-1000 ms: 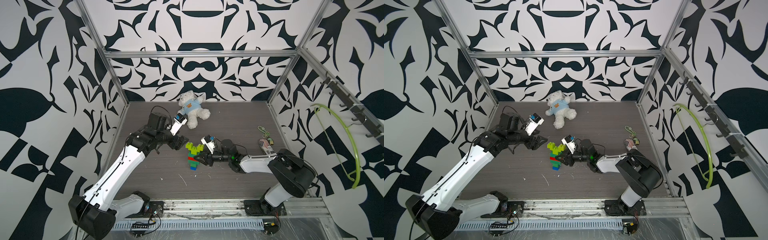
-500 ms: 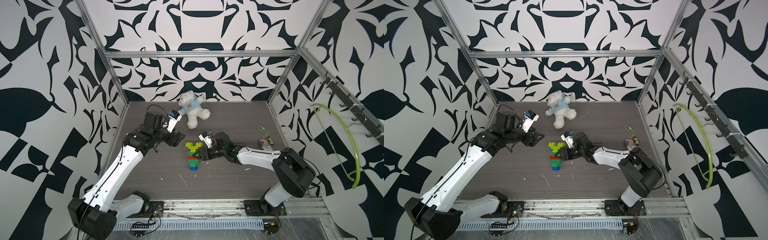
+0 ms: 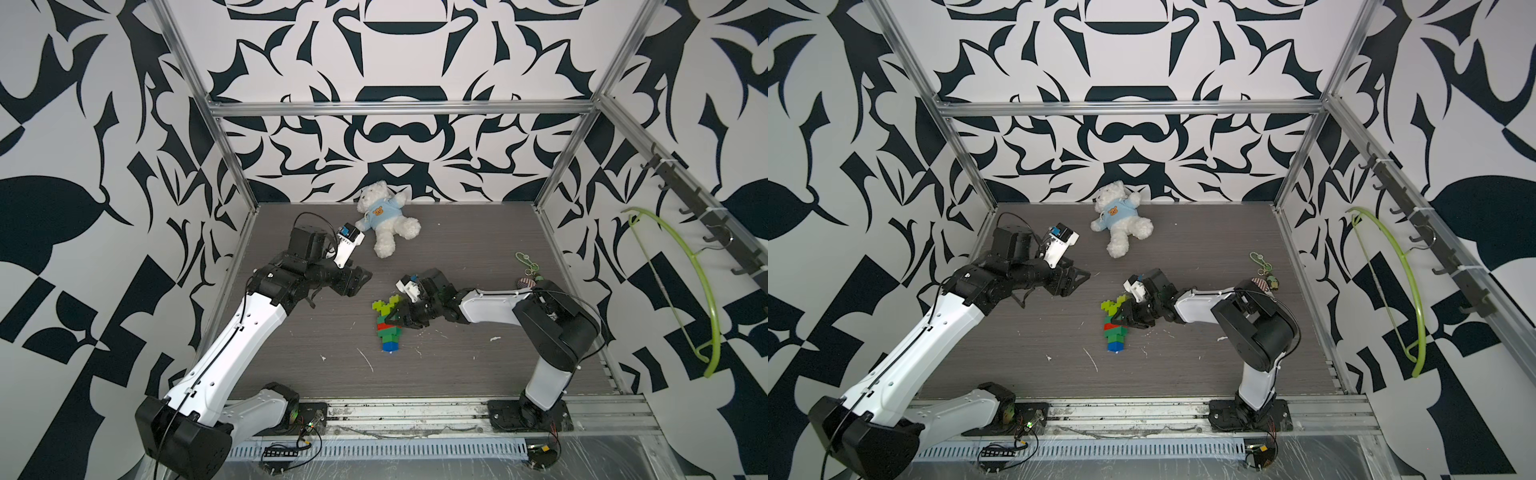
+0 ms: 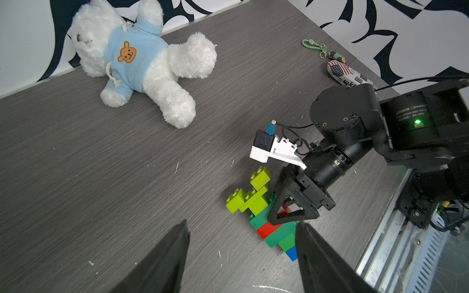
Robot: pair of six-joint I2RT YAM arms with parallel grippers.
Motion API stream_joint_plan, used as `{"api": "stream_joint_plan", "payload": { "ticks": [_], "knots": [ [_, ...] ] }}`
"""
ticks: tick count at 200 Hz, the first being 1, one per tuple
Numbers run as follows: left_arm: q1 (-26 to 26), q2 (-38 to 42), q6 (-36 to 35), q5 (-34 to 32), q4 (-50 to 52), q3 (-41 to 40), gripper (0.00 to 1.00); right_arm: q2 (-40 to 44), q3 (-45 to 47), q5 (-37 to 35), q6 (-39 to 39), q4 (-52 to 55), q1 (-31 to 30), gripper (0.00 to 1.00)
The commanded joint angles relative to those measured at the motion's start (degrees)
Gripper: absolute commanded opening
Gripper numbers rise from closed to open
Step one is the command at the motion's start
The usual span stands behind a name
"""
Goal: Assemble a carrot with lego
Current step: Adjust the lego brick at the center of the board.
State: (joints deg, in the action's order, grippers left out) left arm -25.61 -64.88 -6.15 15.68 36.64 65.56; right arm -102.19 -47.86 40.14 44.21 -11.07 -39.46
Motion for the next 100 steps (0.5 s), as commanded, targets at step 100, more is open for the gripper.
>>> {"api": "stream_joint_plan", "payload": {
  "ticks": [100],
  "knots": [
    [0.2,2.0,0.1,2.1,-0.6,-1.8,0.73,2.6,1.1,-0.8,-0.9,3.3,2.6,0.61]
  ]
}}
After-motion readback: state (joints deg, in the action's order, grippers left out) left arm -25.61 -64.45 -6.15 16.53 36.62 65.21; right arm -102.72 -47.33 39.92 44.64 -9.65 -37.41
